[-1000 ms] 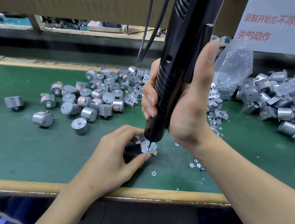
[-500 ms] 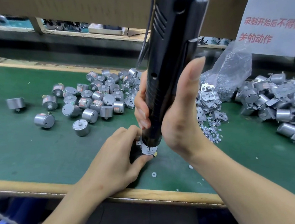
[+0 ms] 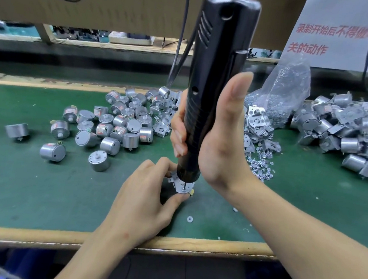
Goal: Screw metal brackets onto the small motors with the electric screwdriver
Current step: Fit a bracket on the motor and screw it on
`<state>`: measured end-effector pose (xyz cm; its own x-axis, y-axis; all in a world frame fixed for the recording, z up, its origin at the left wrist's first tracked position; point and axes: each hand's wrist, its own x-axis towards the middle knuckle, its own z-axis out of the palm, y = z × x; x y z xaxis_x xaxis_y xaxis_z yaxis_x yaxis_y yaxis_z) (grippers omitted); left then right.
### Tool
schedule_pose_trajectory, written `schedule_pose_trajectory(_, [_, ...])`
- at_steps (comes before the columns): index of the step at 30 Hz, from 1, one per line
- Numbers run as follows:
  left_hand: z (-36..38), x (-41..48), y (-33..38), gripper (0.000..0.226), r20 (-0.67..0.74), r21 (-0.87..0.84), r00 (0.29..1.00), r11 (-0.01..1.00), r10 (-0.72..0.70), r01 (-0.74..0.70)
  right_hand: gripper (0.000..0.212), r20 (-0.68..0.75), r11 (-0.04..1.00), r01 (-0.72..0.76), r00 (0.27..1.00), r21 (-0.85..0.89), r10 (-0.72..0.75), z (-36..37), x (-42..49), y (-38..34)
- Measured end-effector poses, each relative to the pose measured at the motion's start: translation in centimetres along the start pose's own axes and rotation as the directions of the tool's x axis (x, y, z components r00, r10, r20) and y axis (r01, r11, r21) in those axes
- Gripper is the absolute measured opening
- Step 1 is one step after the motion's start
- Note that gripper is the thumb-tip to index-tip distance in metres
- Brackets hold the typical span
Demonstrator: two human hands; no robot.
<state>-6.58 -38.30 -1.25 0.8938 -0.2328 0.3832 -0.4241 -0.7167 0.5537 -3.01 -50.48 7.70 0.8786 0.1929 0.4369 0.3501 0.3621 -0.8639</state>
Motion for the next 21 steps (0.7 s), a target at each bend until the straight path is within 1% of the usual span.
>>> schedule_pose_trajectory(1, [0.0, 0.0, 0.0, 0.033, -0.004, 0.0, 1.0, 1.0, -0.002, 0.002, 0.081, -0.031, 0.999, 0.019, 0.999, 0.027, -0.019, 0.0, 0.0, 0.2])
schedule_pose_trajectory(2, [0.0, -0.1, 0.0, 0.033, -0.006, 0.001, 1.0, 1.0, -0.003, 0.003, 0.083, -0.059, 1.0, 0.027, 0.998, 0.012, -0.026, -0.1, -0.1, 0.2])
schedule_pose_trajectory(4, [0.1, -0.1, 0.0, 0.035, -0.008, 0.01, 1.0, 1.0, -0.003, 0.003, 0.095, -0.12, 0.998, 0.038, 0.992, -0.044, -0.043, 0.1, 0.0, 0.2])
schedule_pose_trajectory(6, [0.2, 0.0, 0.1, 0.037, -0.017, 0.022, 1.0, 1.0, -0.007, 0.007, 0.096, -0.15, 0.996, 0.035, 0.987, -0.081, -0.047, -0.1, 0.2, 0.2])
schedule_pose_trajectory(10, [0.2, -0.1, 0.0, 0.037, 0.0, 0.014, 1.0, 1.0, -0.01, 0.01, 0.081, -0.129, 1.0, -0.009, 0.992, 0.014, 0.011, -1.5, 1.0, -0.6])
schedule_pose_trajectory(12, [0.3, -0.2, -0.2, 0.038, 0.017, 0.006, 1.0, 1.0, -0.022, 0.022, 0.07, -0.127, 1.0, -0.007, 0.992, -0.012, 0.006, -2.7, 1.6, -1.2])
schedule_pose_trajectory(15, [0.2, -0.3, -0.4, 0.041, 0.028, -0.01, 0.999, 1.0, -0.022, 0.022, 0.069, -0.154, 0.997, -0.027, 0.988, -0.071, 0.015, -4.3, 2.3, -1.7])
schedule_pose_trajectory(18, [0.1, -0.3, -0.4, 0.034, 0.027, -0.058, 0.999, 0.997, -0.04, 0.042, 0.083, -0.175, 0.993, -0.064, 0.984, -0.104, 0.045, -5.4, 2.4, -1.4])
schedule_pose_trajectory(21, [0.1, -0.3, -0.5, 0.022, 0.014, -0.085, 0.998, 0.994, -0.066, 0.067, 0.08, -0.174, 0.99, -0.054, 0.984, -0.134, 0.03, -6.2, 2.4, -0.8])
